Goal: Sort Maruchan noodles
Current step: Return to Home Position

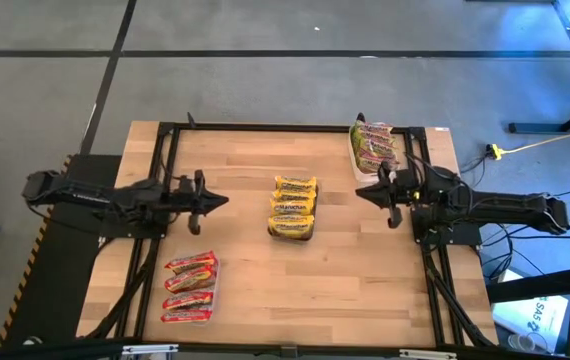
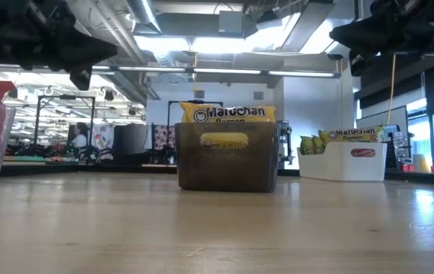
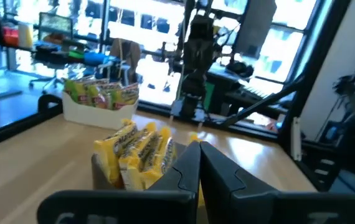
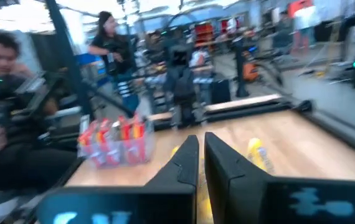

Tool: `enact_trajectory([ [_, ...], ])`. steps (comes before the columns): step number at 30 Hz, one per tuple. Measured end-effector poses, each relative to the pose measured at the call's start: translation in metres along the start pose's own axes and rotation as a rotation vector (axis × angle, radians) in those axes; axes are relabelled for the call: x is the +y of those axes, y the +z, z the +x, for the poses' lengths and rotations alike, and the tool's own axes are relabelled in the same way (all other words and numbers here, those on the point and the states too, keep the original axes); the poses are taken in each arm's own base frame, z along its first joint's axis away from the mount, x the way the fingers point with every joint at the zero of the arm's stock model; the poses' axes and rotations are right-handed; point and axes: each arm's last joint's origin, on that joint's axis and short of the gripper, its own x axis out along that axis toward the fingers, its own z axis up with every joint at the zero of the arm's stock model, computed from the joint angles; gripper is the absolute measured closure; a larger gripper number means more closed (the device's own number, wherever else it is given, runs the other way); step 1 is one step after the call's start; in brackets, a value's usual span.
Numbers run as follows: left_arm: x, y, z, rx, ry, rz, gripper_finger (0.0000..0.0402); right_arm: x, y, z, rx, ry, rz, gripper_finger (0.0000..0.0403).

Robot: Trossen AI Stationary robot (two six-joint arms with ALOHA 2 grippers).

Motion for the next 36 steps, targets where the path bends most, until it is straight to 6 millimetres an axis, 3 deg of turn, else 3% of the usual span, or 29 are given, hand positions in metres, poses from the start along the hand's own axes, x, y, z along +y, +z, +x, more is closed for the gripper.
enact_trajectory([
  [20,0.007,-0.005,-0.032,-0.056,-0.006,-0.014,0.0395,-0.002,-0.044,-0.023,-0.045,0.029,0.093,0.0397],
  [29,0.007,-0.008,-0.032,-0.035,-0.011,0.003,0.0399,-0.006,-0.047,-0.028,-0.055,-0.133,0.127,0.0398],
  [36,0.007,-0.012,-0.032,0.007,-0.019,0.078,0.0392,-0.004,-0.051,-0.033,-0.01,-0.098,0.121,0.0398],
])
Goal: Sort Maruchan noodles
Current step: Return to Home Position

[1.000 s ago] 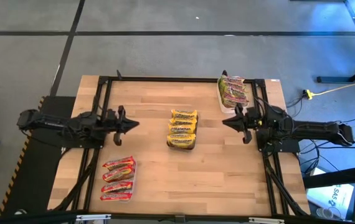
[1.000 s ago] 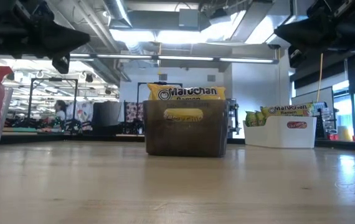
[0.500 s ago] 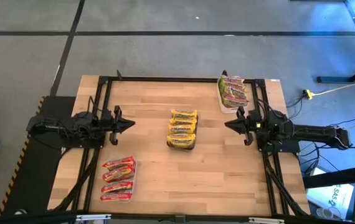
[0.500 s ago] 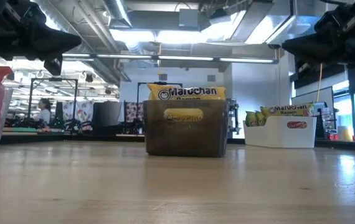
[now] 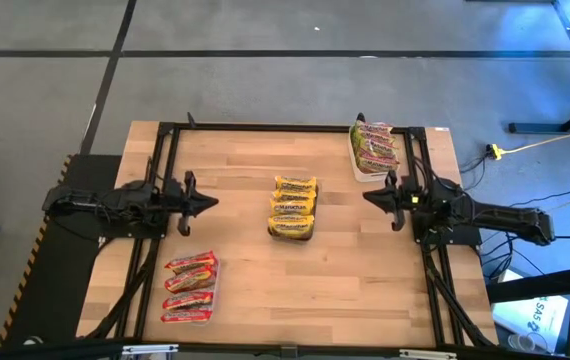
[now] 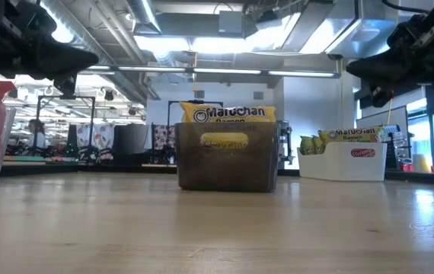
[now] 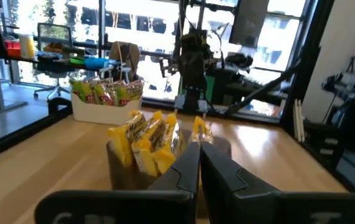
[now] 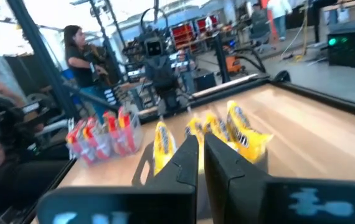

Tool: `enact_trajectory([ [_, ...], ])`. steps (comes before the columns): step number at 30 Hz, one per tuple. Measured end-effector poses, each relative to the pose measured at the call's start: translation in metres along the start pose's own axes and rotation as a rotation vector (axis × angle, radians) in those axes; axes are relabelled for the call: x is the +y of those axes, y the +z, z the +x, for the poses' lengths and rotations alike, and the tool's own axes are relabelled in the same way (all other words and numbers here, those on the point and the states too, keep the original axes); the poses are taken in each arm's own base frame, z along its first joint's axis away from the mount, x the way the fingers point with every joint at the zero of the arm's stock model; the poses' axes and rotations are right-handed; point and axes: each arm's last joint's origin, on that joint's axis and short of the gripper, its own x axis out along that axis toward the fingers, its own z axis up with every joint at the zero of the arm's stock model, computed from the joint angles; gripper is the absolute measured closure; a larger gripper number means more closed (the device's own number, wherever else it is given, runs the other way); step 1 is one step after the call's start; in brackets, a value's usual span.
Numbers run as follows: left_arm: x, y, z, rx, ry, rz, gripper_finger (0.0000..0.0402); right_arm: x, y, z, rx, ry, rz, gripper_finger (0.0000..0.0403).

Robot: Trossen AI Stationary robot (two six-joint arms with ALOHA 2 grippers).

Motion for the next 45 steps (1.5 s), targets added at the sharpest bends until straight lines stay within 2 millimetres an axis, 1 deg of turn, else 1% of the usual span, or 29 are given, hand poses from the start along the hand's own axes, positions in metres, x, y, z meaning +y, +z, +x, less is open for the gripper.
enact_trajectory([
  [3,0.0006,-0.0039,-0.0001,0.04,0.005,0.033,0.0395,0.0007,-0.0013,-0.0035,0.011,0.017,-0.007,0.0398],
  [8,0.001,-0.0036,-0.0001,0.036,0.02,0.053,0.04,0.0016,-0.002,-0.0085,0.012,0.03,-0.025,0.0398],
  [20,0.0014,-0.0035,0.0002,0.035,0.036,0.055,0.0382,0.0012,-0.0028,-0.008,0.022,0.026,-0.047,0.0398],
  [34,0.0014,-0.0035,0.0002,0.035,0.036,0.055,0.0394,0.0013,-0.0026,-0.008,0.02,0.025,-0.047,0.0398],
  [45,0.0014,-0.0035,0.0002,0.035,0.036,0.055,0.0382,0.0012,-0.0026,-0.008,0.019,0.025,-0.047,0.0398],
])
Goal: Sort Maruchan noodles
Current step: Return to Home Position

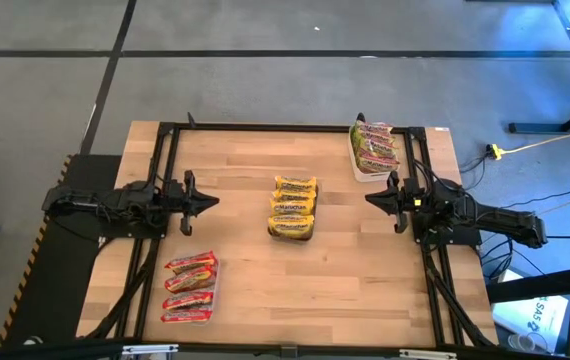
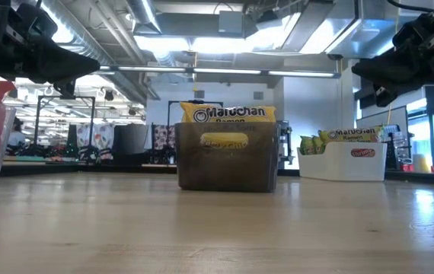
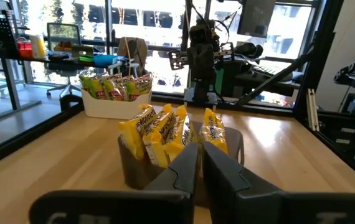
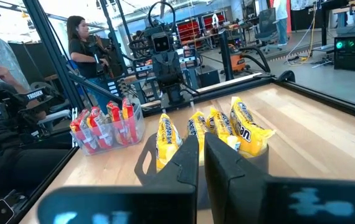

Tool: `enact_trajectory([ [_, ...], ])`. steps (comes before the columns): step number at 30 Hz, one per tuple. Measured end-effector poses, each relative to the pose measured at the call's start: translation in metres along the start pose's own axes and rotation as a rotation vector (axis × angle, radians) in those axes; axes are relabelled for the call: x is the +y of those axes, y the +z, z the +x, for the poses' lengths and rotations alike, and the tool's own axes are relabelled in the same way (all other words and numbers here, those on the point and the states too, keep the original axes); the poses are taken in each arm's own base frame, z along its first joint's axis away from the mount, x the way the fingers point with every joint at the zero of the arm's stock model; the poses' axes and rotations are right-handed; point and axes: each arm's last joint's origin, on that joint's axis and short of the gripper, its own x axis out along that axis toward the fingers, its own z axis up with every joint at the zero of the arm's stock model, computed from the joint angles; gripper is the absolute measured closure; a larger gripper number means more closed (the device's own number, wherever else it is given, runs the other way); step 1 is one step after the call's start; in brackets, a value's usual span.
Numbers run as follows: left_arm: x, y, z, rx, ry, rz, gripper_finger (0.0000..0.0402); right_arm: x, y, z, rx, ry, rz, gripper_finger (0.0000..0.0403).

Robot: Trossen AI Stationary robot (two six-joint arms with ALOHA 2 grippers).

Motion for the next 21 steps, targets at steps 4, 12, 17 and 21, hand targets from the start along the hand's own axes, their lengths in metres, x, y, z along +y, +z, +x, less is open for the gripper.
enact_trajectory([
  [4,0.0,0.0,0.0,0.0,0.0,0.0,0.0384,0.0,0.0,0.0,0.0,0.0,0.0,0.0398],
  [12,0.0,0.0,0.0,0.0,0.0,0.0,0.0392,0.0,-0.0001,0.0,0.0,0.0,0.0,0.0398],
  [17,0.0,0.0,0.0,0.0,0.0,0.0,0.0392,0.0,-0.0001,0.0,0.0,0.0,0.0,0.0398],
  [21,0.0,0.0,0.0,0.0,0.0,0.0,0.0392,0.0,-0.0001,0.0,0.0,0.0,0.0,0.0398],
])
